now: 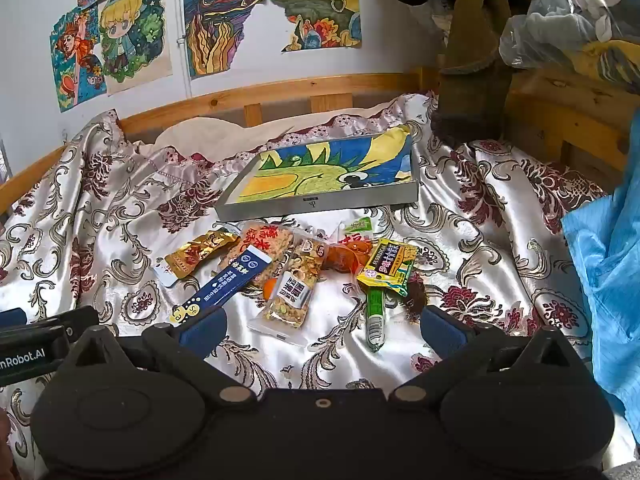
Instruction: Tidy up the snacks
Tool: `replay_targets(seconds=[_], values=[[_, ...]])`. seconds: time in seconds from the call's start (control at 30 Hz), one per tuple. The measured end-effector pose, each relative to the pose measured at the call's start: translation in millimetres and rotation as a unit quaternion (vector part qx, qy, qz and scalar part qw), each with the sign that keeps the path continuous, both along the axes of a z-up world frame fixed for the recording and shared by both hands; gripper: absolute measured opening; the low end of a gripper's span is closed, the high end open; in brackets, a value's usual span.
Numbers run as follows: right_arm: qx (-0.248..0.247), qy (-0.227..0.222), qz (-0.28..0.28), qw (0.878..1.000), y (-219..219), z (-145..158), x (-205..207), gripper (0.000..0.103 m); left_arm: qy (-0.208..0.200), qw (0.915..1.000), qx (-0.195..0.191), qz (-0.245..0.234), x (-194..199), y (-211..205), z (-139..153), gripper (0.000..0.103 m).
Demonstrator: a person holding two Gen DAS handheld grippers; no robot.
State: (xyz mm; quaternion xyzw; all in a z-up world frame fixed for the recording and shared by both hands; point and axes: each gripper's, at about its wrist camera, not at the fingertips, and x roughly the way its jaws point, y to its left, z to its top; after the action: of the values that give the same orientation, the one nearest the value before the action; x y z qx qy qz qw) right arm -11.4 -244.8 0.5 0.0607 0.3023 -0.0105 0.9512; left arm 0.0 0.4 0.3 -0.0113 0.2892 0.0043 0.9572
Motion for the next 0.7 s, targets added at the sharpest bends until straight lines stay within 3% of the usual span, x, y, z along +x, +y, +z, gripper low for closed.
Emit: replay_targets(seconds=[0.2, 0.7], values=[[0.001, 0.0, 0.0, 1.0, 0.1, -0.2, 0.1, 0.102, 0.007, 0.9999, -0.013, 0.004, -1.9, 2.7, -0.3, 0.103], [0.0, 0.0, 0.001, 1.0, 0.6, -0.5, 0.5, 0.103, 0.005, 1.0, -0.006, 0.006, 0.7, 1.4, -0.2, 0.103]])
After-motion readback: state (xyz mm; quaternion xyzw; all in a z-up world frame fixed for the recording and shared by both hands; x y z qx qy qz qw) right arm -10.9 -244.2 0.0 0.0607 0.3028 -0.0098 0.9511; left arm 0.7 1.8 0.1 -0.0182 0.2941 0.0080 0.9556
